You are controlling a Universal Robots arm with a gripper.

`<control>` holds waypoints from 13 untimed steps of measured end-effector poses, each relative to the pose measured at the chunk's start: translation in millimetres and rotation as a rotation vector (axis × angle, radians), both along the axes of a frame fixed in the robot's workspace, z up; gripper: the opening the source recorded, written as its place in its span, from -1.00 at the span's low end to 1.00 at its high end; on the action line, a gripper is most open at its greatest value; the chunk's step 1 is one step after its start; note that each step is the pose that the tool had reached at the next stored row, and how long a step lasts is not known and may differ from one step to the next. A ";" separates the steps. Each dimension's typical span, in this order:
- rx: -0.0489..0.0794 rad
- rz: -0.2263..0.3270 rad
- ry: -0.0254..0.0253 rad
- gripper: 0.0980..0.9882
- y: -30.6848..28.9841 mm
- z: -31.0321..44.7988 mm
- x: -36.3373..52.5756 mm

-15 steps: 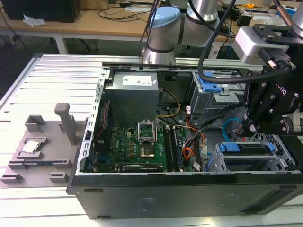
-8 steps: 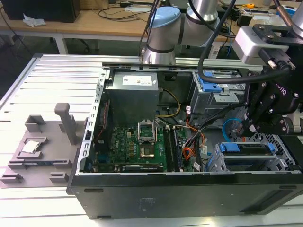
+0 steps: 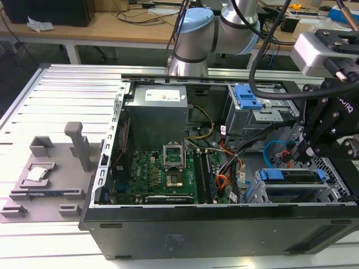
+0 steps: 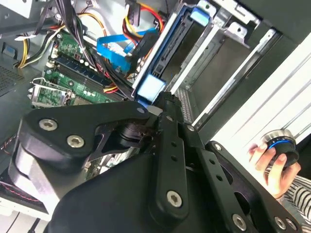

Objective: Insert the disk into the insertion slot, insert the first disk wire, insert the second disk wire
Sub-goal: 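Insert the disk into the insertion slot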

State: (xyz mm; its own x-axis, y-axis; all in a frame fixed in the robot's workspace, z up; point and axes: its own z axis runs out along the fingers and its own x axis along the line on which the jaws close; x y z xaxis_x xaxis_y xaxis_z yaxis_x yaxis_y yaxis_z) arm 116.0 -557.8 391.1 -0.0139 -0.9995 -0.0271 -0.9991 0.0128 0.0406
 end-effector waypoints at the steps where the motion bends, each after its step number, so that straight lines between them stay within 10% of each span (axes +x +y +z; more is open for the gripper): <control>1: 0.000 0.000 0.0000 -0.98 0.1 0.0 1.0; 13: 0.000 0.000 0.0014 -0.98 0.0 -7.7 8.9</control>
State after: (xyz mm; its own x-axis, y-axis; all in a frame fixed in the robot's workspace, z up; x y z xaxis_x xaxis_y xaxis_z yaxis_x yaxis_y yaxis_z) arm 124.9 -557.8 383.4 -0.0141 -0.9995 -0.0271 -0.9990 0.0129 0.0420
